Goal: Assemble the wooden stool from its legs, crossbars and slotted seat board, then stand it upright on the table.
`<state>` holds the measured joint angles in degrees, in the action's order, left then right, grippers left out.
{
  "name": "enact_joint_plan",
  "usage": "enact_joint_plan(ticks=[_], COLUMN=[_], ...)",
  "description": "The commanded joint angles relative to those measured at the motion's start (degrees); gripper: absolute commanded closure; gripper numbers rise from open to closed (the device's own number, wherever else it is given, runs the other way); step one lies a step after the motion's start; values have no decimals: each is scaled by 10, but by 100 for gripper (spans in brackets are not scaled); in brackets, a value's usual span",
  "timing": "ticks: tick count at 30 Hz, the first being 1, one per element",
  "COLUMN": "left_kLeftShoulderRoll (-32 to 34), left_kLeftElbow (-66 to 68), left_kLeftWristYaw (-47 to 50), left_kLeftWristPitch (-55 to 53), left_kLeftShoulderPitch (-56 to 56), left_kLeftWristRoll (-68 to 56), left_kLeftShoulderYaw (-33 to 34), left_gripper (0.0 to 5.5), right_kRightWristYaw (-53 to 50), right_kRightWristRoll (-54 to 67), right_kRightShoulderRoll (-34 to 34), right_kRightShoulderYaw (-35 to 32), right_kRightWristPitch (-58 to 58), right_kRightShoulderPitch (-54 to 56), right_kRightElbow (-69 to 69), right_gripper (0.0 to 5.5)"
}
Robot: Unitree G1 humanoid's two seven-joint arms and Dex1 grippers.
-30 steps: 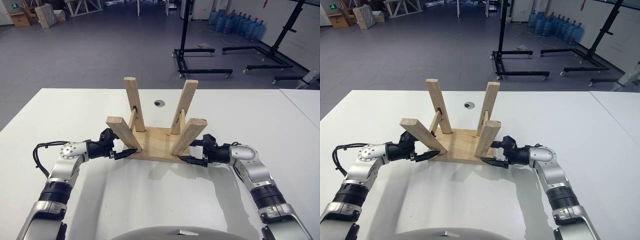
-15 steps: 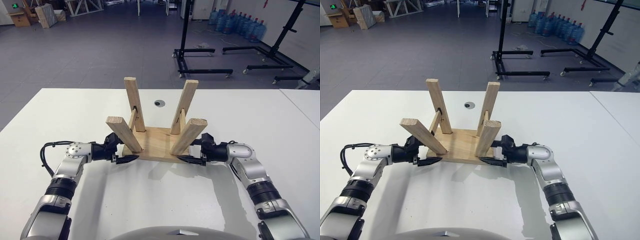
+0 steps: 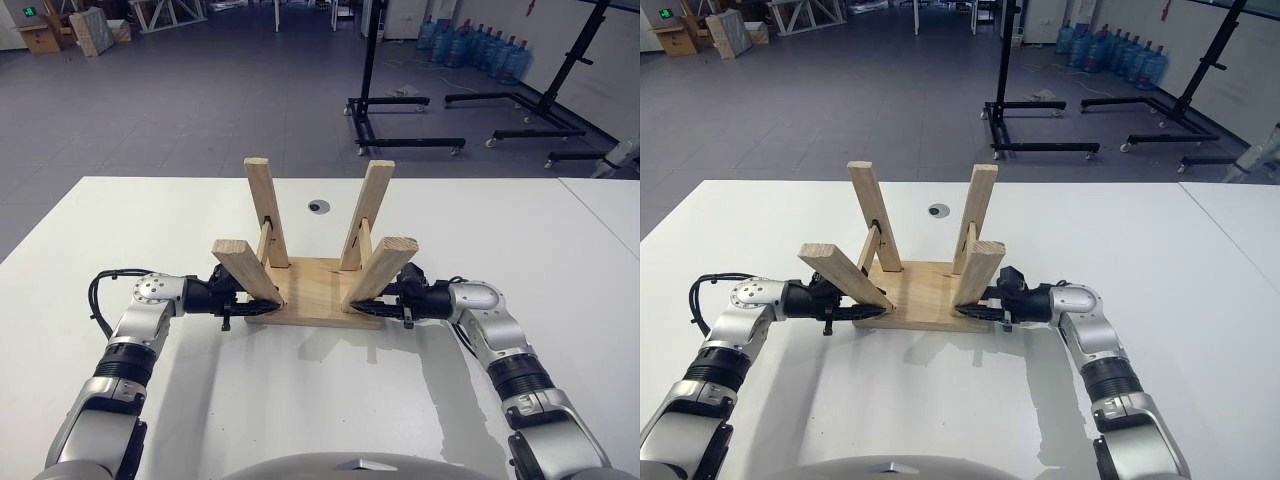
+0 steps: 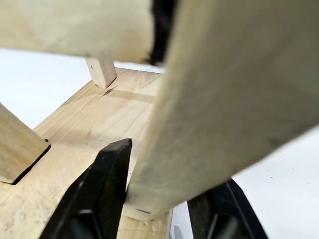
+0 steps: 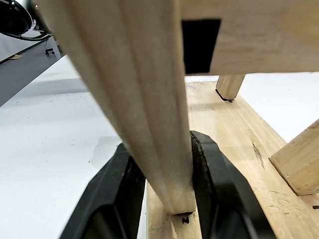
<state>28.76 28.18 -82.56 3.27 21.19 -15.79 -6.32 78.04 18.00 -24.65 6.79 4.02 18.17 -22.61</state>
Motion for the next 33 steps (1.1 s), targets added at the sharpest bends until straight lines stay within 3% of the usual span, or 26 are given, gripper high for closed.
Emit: enact_joint_plan(ticks=[1,5,10,14,18,23,29,33], left_kLeftShoulderRoll=[-2,-7,55,84,78,27,20,39], left_kLeftElbow=[-15,-53,-265,-386,-428,-413,-332,-293], left_kLeftWristYaw=[-25,-39,-46,34,119,240,288,279], left_kLeftWristPitch=[-24,-100,-400,-592,-727,-815,-808,-794], left_kLeftShoulderPitch=[-4,-16,-115,-153,-167,-178,-148,-120], left_kLeftWristRoll=[-10,-54,-210,-362,-439,-510,-486,-467], left_kLeftShoulderYaw=[-14,-12,-27,29,41,72,83,90], left_gripper=[407,412,414,414,414,414,303,239], right_kRightWristYaw=[8,18,50,47,27,15,9,7], right_kRightWristRoll=[-2,13,104,221,307,321,289,299], right_kRightShoulderRoll=[-4,-13,-92,-165,-209,-215,-176,-207], right_kRightShoulderYaw=[3,5,50,59,42,63,87,72], right_kRightWristPitch=[-3,-51,-334,-571,-725,-802,-789,-775], right_kRightShoulderPitch=[14,10,-33,-55,-47,7,91,27], right_kRightElbow=[-6,18,177,281,295,226,105,154], right_gripper=[433,436,442,447,447,448,448,447])
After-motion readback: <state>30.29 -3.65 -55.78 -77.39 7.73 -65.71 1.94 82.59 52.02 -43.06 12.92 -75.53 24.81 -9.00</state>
